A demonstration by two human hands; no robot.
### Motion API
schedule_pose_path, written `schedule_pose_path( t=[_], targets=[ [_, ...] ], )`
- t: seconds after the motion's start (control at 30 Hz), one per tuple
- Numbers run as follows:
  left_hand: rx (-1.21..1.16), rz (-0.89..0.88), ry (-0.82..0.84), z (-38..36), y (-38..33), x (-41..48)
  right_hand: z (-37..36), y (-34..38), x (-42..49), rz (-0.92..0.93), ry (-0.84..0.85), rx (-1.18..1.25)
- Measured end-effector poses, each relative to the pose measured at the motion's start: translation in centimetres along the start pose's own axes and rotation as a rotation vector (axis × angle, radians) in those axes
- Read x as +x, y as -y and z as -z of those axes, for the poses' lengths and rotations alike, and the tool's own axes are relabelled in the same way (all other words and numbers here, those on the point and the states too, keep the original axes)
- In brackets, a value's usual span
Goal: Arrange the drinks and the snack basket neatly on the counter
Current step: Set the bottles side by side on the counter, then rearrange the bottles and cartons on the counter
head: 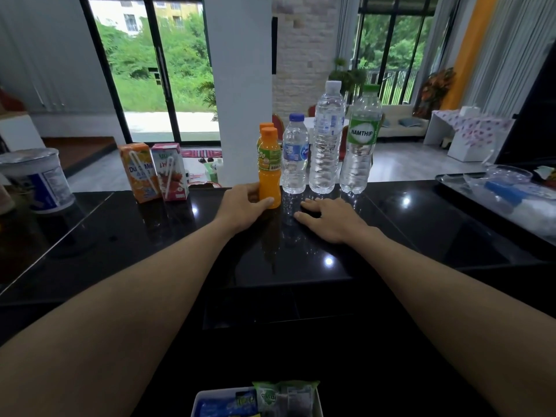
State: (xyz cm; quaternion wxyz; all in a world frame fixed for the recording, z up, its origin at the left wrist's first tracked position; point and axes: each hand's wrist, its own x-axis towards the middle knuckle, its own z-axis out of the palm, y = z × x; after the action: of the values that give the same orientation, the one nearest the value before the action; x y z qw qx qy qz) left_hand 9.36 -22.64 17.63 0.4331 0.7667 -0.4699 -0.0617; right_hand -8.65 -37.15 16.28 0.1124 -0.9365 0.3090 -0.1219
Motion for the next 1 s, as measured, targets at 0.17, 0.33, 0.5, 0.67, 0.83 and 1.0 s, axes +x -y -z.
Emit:
schedule_pose_path(
  t=[0.17,0.33,0.5,0.67,0.83,1.0],
  targets=[
    [-0.032,0.049,0.045,0.6,-0.1,-0.2,0.2,0.2,-0.5,-0.014,-0.033,0.071],
    [0.177,0.061,0.061,3.1,0.5,-1.1,0.9,1.1,-1.3,0.039,-0.102,0.049],
    [0.401,0.038,0.021,7.0,1.9,-3.8,1.7,3.7,-2.2,0.082,-0.184,0.103],
    [0.499,0.101,-0.022,10.8,1.8,-7.0,2.3,8.6,-3.1,0.174,-0.133,0.157],
    [0.592,0.092,-0.084,14.8,2.3,-10.6,1.3,13.9,-3.8,0.238,-0.046,0.175],
    [0.64,0.22,-0.121,19.5,5.0,-13.7,-0.2,19.0,-3.6,0.277,0.002,0.211]
  ],
)
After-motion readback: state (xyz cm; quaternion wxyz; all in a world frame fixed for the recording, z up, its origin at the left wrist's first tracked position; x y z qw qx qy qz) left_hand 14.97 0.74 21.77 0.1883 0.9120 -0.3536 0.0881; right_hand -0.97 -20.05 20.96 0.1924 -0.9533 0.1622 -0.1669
